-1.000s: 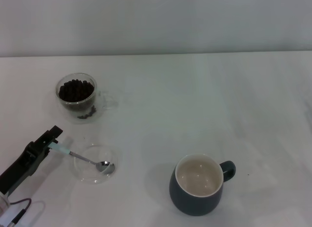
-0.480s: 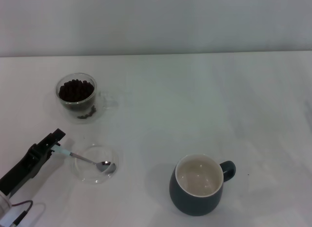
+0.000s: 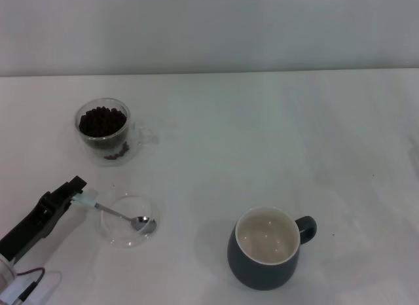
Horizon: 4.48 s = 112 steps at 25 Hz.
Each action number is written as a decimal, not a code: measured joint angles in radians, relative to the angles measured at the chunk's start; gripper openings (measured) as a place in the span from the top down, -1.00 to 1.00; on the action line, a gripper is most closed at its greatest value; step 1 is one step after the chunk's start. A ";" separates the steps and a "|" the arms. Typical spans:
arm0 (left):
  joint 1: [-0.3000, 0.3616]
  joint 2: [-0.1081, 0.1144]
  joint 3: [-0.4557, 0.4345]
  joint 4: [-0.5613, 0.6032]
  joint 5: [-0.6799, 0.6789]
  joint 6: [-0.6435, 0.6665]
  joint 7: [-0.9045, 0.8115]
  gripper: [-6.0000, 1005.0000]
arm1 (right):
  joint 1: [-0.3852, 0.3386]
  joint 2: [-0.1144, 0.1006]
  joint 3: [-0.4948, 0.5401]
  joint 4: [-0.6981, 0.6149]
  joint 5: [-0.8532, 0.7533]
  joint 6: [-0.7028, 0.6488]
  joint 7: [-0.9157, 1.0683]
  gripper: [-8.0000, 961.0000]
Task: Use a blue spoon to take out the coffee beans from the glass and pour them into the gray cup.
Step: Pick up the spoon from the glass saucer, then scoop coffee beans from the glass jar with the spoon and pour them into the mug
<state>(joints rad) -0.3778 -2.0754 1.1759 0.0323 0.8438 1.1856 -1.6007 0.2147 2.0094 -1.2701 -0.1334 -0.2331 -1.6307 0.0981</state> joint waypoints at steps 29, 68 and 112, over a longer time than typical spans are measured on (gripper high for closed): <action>0.076 0.023 -0.008 0.134 -0.010 0.042 -0.002 0.74 | 0.008 0.000 0.001 -0.003 0.000 0.011 -0.014 0.06; 0.005 0.237 -0.026 0.377 0.035 0.077 -0.018 0.74 | 0.022 0.003 -0.145 0.005 -0.003 0.007 -0.008 0.06; -0.131 0.277 -0.025 0.389 0.284 -0.113 -0.052 0.74 | 0.029 0.008 -0.407 -0.037 0.002 -0.087 0.064 0.06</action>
<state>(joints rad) -0.5084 -1.7988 1.1506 0.4214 1.1283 1.0721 -1.6528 0.2440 2.0171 -1.6768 -0.1703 -0.2312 -1.7178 0.1626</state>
